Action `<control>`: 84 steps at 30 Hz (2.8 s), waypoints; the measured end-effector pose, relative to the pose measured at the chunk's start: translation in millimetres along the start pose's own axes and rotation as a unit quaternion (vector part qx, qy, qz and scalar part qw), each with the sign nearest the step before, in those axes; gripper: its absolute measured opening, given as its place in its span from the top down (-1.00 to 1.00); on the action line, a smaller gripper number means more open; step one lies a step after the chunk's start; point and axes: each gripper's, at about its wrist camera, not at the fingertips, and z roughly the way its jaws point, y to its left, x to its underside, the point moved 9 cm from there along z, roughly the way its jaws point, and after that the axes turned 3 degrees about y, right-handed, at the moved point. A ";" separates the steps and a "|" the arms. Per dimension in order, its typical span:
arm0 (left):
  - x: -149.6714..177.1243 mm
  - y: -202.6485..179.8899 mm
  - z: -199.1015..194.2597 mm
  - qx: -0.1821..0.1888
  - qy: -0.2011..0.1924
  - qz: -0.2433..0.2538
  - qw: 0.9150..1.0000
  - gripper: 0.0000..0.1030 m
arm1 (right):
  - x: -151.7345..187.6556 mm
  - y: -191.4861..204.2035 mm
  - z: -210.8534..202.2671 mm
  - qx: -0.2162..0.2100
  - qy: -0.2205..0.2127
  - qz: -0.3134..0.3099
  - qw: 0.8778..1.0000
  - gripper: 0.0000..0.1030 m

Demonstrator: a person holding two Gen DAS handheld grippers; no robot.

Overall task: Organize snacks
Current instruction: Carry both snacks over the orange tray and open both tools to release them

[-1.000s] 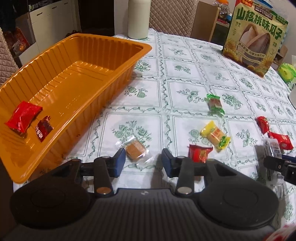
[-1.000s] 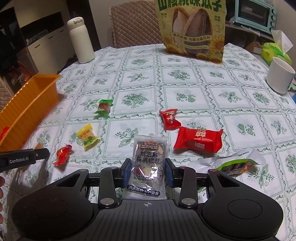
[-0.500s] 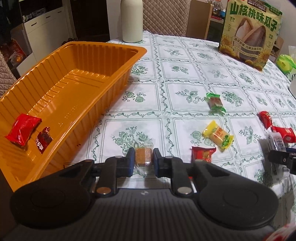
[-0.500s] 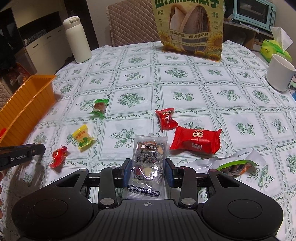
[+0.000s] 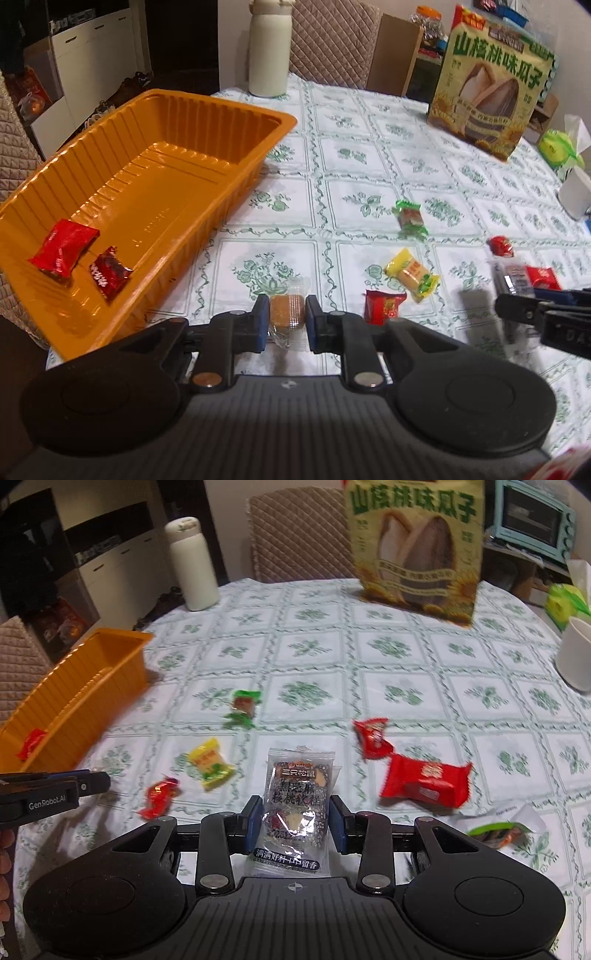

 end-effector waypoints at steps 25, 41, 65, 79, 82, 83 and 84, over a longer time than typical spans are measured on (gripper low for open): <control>-57.4 80.8 -62.0 -0.036 -0.063 -0.077 0.994 0.65 | -73.6 156.1 7.0 -0.169 -0.009 -0.142 0.975 0.25; -91.6 143.6 -30.5 -0.093 -0.066 -0.119 0.986 0.64 | -131.7 238.5 64.8 -0.217 -0.034 -0.214 0.952 0.26; -90.0 164.1 17.0 -0.090 -0.021 -0.131 0.987 0.64 | -126.9 253.9 149.1 -0.182 0.005 -0.272 0.945 0.25; -90.8 155.6 20.5 -0.084 -0.018 -0.124 0.989 0.64 | -133.1 233.5 133.1 -0.181 -0.013 -0.243 0.953 -0.03; -92.7 152.8 18.9 -0.078 -0.023 -0.122 0.989 0.64 | -135.0 229.3 127.1 -0.183 -0.016 -0.237 0.954 -0.03; -93.2 151.9 18.3 -0.076 -0.023 -0.122 0.989 0.64 | -135.5 228.5 124.8 -0.185 -0.018 -0.235 0.954 -0.03; -93.6 151.1 17.6 -0.073 -0.024 -0.123 0.989 0.64 | -135.8 227.4 122.7 -0.187 -0.019 -0.233 0.954 -0.03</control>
